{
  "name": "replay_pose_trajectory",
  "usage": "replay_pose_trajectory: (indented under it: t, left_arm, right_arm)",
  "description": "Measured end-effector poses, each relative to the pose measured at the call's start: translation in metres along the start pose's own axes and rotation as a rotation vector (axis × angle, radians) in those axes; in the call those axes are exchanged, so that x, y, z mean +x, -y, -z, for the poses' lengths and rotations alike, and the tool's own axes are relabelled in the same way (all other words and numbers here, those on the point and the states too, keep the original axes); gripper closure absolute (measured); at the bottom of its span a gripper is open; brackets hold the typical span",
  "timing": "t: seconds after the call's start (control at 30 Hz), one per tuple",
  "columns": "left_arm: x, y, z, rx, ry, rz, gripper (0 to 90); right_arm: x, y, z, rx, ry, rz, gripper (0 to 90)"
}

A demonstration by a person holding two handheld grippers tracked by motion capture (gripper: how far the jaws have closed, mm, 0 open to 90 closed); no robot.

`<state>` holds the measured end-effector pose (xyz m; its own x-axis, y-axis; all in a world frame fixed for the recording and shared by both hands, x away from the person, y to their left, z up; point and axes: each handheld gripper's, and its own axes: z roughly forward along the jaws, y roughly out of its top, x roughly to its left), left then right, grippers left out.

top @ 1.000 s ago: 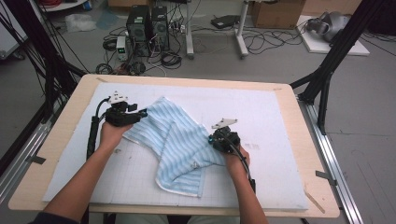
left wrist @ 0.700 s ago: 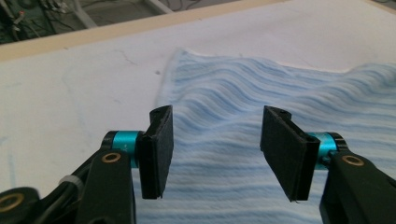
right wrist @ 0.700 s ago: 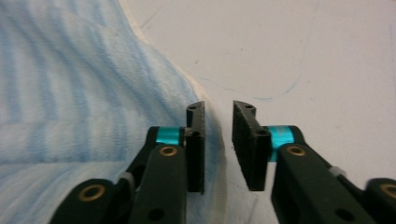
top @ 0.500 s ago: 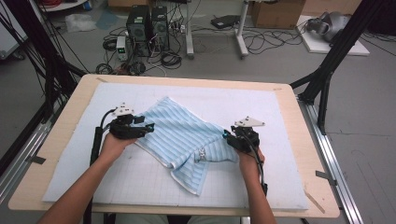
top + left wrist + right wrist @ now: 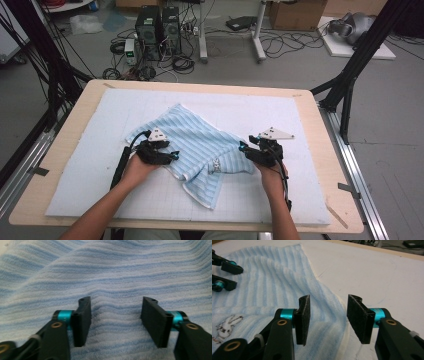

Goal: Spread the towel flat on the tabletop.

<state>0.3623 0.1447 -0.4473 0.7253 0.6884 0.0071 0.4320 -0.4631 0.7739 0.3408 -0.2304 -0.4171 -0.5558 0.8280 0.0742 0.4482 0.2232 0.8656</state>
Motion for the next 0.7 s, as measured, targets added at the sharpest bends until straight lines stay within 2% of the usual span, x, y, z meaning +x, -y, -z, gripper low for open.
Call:
replay_pose_trajectory:
  t: [0.03, 0.07, 0.1, 0.13, 0.23, 0.3, 0.4, 0.43, 0.57, 0.63, 0.7]
  left_arm:
    - [0.000, 0.000, 0.001, -0.001, 0.009, -0.017, 70.3]
    - [0.001, 0.000, 0.001, -0.003, 0.015, -0.012, 80.5]
    - [0.004, 0.000, 0.000, -0.005, 0.026, 0.000, 84.0]
    - [0.008, 0.000, 0.000, -0.008, 0.036, 0.026, 85.0]
    - [0.019, -0.001, -0.002, -0.014, 0.015, 0.061, 85.4]
    - [0.026, -0.003, -0.003, -0.013, -0.027, 0.078, 85.4]
    - [0.041, -0.008, -0.002, -0.005, -0.106, 0.081, 85.4]
    - [0.045, -0.009, -0.001, -0.026, -0.137, 0.089, 85.4]
    - [0.070, -0.011, 0.000, -0.045, -0.206, 0.152, 85.4]
    - [0.079, -0.010, 0.001, -0.071, -0.254, 0.182, 85.5]
    - [0.087, -0.009, 0.001, -0.074, -0.268, 0.203, 85.5]
  right_arm:
    - [0.000, 0.000, -0.001, -0.003, -0.013, -0.003, 51.2]
    - [0.000, 0.000, -0.002, -0.003, -0.017, 0.000, 51.0]
    - [0.002, 0.000, -0.003, 0.002, -0.021, -0.001, 50.7]
    - [0.003, 0.000, -0.003, 0.005, -0.023, 0.002, 50.5]
    - [0.006, 0.000, -0.006, 0.015, -0.033, 0.017, 50.4]
    - [0.007, 0.000, -0.007, 0.019, -0.041, 0.020, 49.7]
    - [0.009, 0.001, -0.009, 0.026, -0.041, 0.020, 49.1]
    - [0.009, 0.001, -0.009, 0.026, -0.040, 0.020, 48.8]
    - [0.008, 0.001, -0.009, 0.016, -0.036, 0.007, 48.4]
    - [0.007, 0.001, -0.009, 0.023, -0.035, 0.004, 48.4]
    - [0.007, 0.001, -0.008, 0.016, -0.037, 0.006, 48.3]
